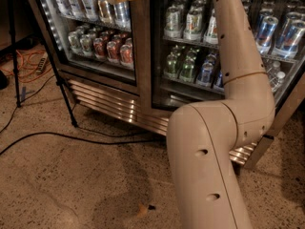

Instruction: Open right fridge door

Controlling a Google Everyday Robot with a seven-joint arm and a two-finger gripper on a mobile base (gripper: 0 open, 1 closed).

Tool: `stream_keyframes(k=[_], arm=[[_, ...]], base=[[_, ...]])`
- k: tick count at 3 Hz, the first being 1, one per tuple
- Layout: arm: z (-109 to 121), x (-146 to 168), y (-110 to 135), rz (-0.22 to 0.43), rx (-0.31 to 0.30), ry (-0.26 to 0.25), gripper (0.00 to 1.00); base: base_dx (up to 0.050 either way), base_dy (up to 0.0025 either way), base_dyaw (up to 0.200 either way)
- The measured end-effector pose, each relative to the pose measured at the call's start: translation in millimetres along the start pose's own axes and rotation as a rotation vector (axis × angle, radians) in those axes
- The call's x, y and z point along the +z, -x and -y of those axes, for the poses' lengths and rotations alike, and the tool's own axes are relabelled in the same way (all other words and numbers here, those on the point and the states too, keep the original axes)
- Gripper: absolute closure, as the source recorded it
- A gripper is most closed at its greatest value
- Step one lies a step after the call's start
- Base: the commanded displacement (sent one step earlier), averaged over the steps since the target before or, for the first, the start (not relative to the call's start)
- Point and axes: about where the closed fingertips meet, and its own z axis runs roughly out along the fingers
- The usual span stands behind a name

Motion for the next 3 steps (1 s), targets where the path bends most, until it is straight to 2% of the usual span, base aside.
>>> stream_keyframes(k=[3], arm=[[0.0, 0.0, 0.0, 0.0, 0.0, 0.0, 0.0]], base=[[-0.048, -0.00002, 0.0]])
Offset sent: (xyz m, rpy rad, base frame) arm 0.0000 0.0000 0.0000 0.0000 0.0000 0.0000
